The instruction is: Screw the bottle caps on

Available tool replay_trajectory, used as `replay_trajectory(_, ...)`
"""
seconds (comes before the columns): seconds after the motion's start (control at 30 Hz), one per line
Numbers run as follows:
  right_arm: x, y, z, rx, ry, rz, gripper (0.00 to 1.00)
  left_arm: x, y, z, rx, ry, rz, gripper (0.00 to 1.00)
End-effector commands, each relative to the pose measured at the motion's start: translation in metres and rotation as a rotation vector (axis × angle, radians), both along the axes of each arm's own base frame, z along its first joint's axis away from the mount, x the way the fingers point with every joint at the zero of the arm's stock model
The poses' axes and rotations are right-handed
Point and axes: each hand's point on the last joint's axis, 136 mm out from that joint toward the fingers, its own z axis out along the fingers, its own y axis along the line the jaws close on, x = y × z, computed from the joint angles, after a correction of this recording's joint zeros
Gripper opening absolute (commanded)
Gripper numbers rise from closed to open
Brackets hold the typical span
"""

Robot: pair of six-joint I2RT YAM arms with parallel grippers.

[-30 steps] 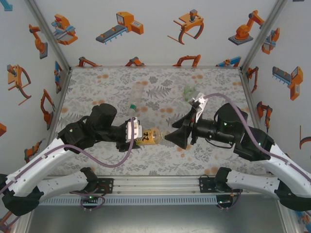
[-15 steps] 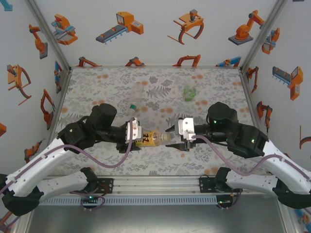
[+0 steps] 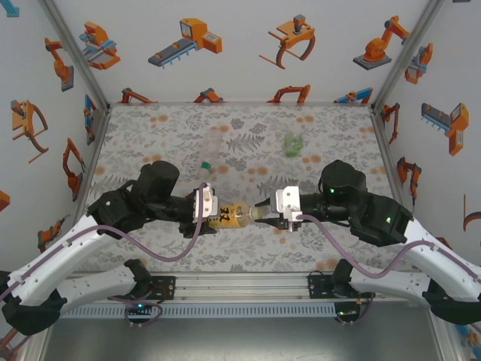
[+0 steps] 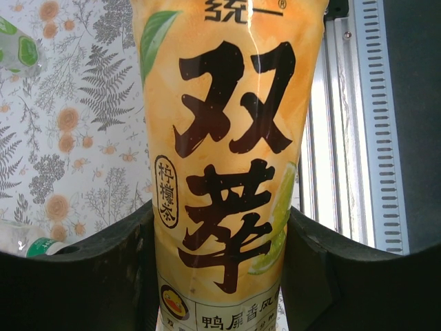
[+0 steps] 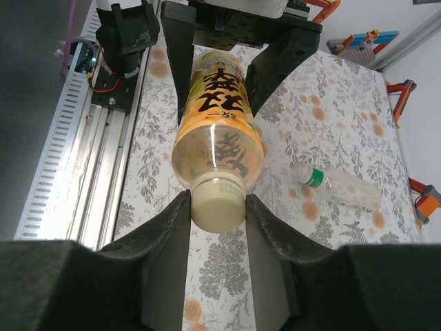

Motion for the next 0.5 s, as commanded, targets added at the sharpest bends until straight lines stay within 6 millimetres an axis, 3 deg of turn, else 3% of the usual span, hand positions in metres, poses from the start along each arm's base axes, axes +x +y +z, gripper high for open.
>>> replay_trajectory(0.0, 0.0, 0.001, -0.001, 0.008, 0.009, -0.004, 0.3, -0.006, 0.0, 0.009, -0.037, 0.005, -0.017, 0.0)
replay_trajectory(0.2, 0.021, 0.003, -0.002, 0.044, 0.263, -0.186, 0.11, -0.002, 0.001, 0.007, -0.029, -0.006, 0.002, 0.0)
replay_trajectory(0.37, 0.052, -0.001, -0.007, 0.151, 0.713, -0.48, 0.0, 0.003, 0.0, 0.006, -0.031, -0.025, 0.024, 0.0)
replay_trajectory(0.47, 0.073, -0.014, -0.029, 0.23, 1.07, -0.732, 0.0, 0.007, -0.001, 0.005, -0.034, -0.038, 0.038, 0.0)
